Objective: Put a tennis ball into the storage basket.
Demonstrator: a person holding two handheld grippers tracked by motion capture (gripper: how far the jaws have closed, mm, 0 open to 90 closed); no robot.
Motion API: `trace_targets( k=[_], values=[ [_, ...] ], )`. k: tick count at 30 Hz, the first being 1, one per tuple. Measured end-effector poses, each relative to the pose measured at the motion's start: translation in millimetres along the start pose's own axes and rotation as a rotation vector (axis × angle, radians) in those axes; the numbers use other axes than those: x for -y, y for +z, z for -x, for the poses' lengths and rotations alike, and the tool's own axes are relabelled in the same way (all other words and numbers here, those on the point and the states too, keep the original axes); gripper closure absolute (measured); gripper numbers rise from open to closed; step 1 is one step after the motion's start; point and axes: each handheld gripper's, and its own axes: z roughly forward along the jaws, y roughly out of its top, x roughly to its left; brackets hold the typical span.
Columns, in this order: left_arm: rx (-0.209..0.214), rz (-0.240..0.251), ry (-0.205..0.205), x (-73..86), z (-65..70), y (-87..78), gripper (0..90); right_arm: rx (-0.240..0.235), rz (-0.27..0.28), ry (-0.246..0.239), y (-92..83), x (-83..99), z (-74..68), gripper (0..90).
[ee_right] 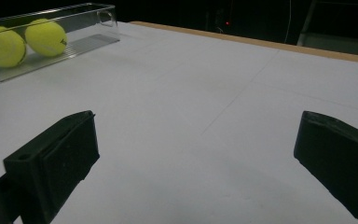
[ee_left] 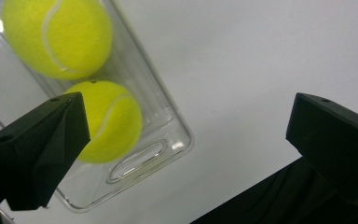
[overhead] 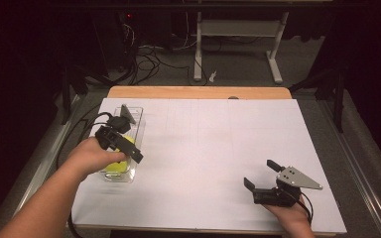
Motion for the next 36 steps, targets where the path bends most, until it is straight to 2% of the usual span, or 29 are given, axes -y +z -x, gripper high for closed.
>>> trace_targets(
  k=[8,21,26,31,33,36],
  values=[
    [0.0,-0.011,0.059,-12.0,26.9,5.8,0.6,-0.001,0.001,-0.002,-0.3,-0.2,0.1,0.5],
    [0.011,-0.002,0.121,-19.6,62.6,19.7,0.7,0.001,0.007,0.0,-2.0,-0.6,1.2,0.5],
    [0.018,-0.008,0.125,-20.9,69.0,30.5,0.7,0.0,0.006,-0.002,-1.7,-0.7,0.9,0.6],
    [0.025,-0.019,0.131,-19.8,71.9,52.5,0.9,-0.001,0.007,-0.002,-1.9,-0.7,0.8,0.6],
    [0.051,-0.03,0.132,-18.7,71.6,62.8,0.9,0.0,0.007,0.0,-2.1,-0.5,1.2,0.6],
    [0.062,-0.028,0.132,-17.2,71.5,74.4,0.9,0.0,0.008,0.0,-2.2,-0.5,1.1,0.6]
  ],
)
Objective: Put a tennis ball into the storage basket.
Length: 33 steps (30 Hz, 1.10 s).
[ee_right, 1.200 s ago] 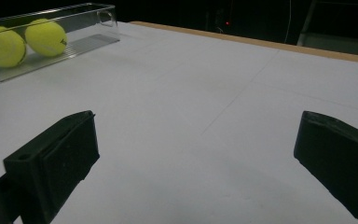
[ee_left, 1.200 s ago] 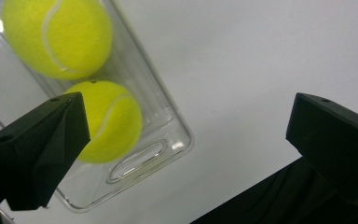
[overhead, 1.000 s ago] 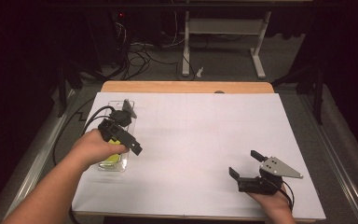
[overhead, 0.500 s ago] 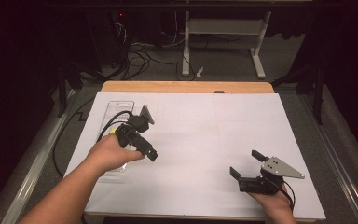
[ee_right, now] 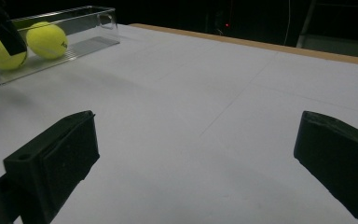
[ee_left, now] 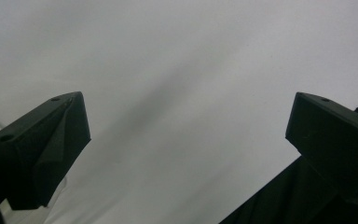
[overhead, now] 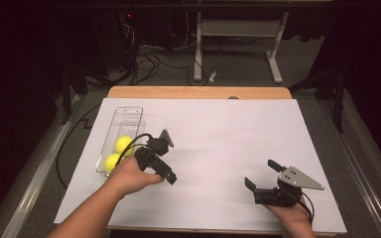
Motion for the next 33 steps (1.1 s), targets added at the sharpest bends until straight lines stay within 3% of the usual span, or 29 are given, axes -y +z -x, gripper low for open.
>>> trace_targets(
  k=[13,14,21,25,33],
  values=[
    [-0.013,-0.013,0.01,9.5,-2.1,34.8,1.1,0.001,0.0,-0.003,0.0,0.0,-0.7,0.5],
    [-0.024,0.005,0.017,10.7,-2.2,35.9,1.1,0.002,0.0,-0.003,0.0,0.1,-0.7,0.5],
    [0.016,0.134,0.026,22.6,-7.1,38.7,2.0,0.002,0.001,-0.002,-0.8,0.3,-0.9,0.5],
    [0.024,0.182,0.033,30.1,-9.5,44.6,2.1,0.003,0.0,0.0,-0.3,0.8,-0.6,0.5],
    [0.024,0.338,0.096,46.5,-11.7,45.6,2.6,0.006,-0.005,0.003,1.4,1.6,-0.9,0.5]
  ],
)
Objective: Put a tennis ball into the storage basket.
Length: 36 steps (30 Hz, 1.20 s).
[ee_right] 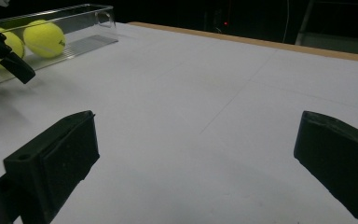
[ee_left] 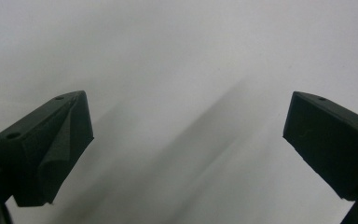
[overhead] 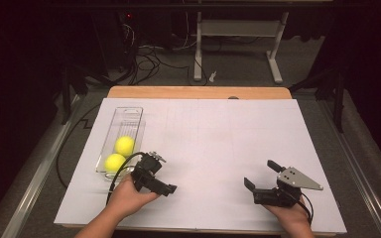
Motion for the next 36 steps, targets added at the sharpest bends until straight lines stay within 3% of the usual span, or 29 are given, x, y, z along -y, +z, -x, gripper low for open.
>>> trace_targets(
  k=[3,5,14,19,24,28,30,32,34,36],
  values=[
    [0.01,0.037,0.017,4.8,-1.2,0.3,2.5,0.003,0.0,0.007,-0.3,-0.1,0.7,0.5],
    [0.004,0.082,0.052,8.1,-0.5,-1.1,2.3,0.006,0.006,0.004,-1.1,-0.7,1.5,0.4],
    [0.037,0.274,0.072,22.9,-5.0,-6.6,2.2,0.019,0.017,0.012,-2.3,-0.9,2.4,0.4],
    [0.053,0.325,0.131,26.1,2.9,-8.9,2.5,0.025,0.017,0.013,-1.3,-1.2,0.7,0.4],
    [0.126,0.433,0.15,31.8,2.5,-24.7,2.1,0.032,0.016,0.013,-1.7,-0.8,0.2,0.4],
    [0.111,0.484,0.152,37.2,-5.2,-35.9,1.7,0.039,0.021,0.017,-3.2,-0.4,2.3,0.4],
    [0.136,0.504,0.168,40.5,-9.7,-40.3,1.7,0.04,0.022,0.019,-3.8,-0.2,3.2,0.4],
    [0.118,0.525,0.178,43.5,-11.6,-44.6,1.7,0.04,0.022,0.021,-4.2,-0.4,3.3,0.4],
    [0.107,0.554,0.166,46.7,-14.9,-49.8,1.7,0.04,0.026,0.022,-4.6,-0.9,3.1,0.4],
    [0.123,0.588,0.133,50.6,-20.0,-54.5,1.4,0.04,0.029,0.022,-5.2,-1.4,2.9,0.4]
  ],
)
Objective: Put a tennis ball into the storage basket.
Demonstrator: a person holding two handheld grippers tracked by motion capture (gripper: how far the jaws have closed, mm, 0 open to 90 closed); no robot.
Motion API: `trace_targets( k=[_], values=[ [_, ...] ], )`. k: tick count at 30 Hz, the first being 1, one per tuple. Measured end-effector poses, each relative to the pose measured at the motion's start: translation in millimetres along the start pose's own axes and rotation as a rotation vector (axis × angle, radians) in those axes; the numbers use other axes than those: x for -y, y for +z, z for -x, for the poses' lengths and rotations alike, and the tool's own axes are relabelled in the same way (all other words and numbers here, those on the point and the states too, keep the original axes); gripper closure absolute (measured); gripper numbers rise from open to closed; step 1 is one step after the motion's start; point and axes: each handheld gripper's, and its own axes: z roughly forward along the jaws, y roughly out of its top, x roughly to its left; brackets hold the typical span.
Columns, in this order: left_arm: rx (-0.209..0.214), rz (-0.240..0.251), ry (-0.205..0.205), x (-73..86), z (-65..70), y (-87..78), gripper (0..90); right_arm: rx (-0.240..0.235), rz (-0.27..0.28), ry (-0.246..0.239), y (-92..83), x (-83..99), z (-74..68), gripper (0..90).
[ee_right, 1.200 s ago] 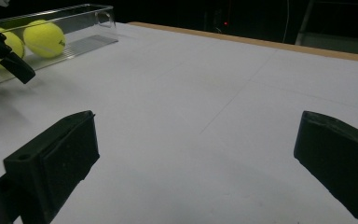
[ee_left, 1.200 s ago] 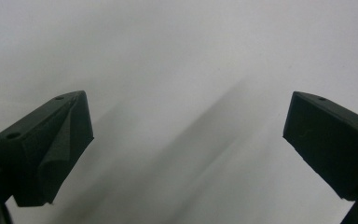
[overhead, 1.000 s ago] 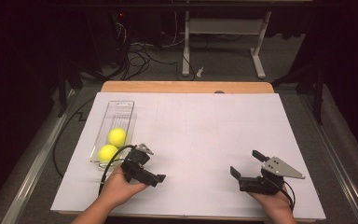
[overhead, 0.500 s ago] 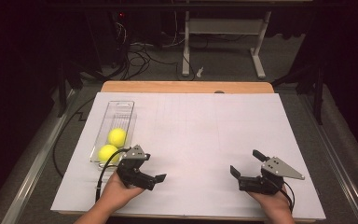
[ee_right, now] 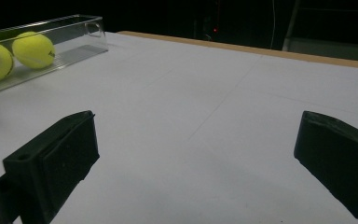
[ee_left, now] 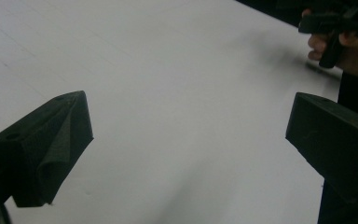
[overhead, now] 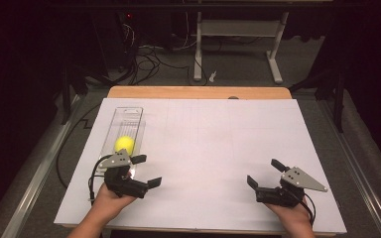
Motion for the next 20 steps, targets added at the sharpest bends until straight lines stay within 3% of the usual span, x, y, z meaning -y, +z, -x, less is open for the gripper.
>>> trace_targets(
  k=[3,7,8,15,20],
  values=[
    [-0.017,0.031,-0.003,2.6,-3.3,-8.6,1.2,0.001,0.001,0.0,-0.7,-0.2,0.4,0.4],
    [-0.073,0.042,-0.001,5.5,-5.8,-17.3,0.3,0.004,0.006,0.001,-1.5,-0.7,1.0,0.4],
    [-0.089,0.046,-0.018,6.5,-7.3,-19.7,0.2,0.003,0.007,0.0,-1.8,-0.9,1.0,0.4],
    [-0.119,0.1,-0.053,8.1,-11.4,-29.1,0.2,-0.002,0.006,-0.007,-1.9,-0.6,2.2,0.4],
    [-0.126,0.093,-0.057,9.3,-15.3,-31.2,0.2,-0.007,0.012,-0.017,-2.9,-1.4,2.4,0.4]
  ],
)
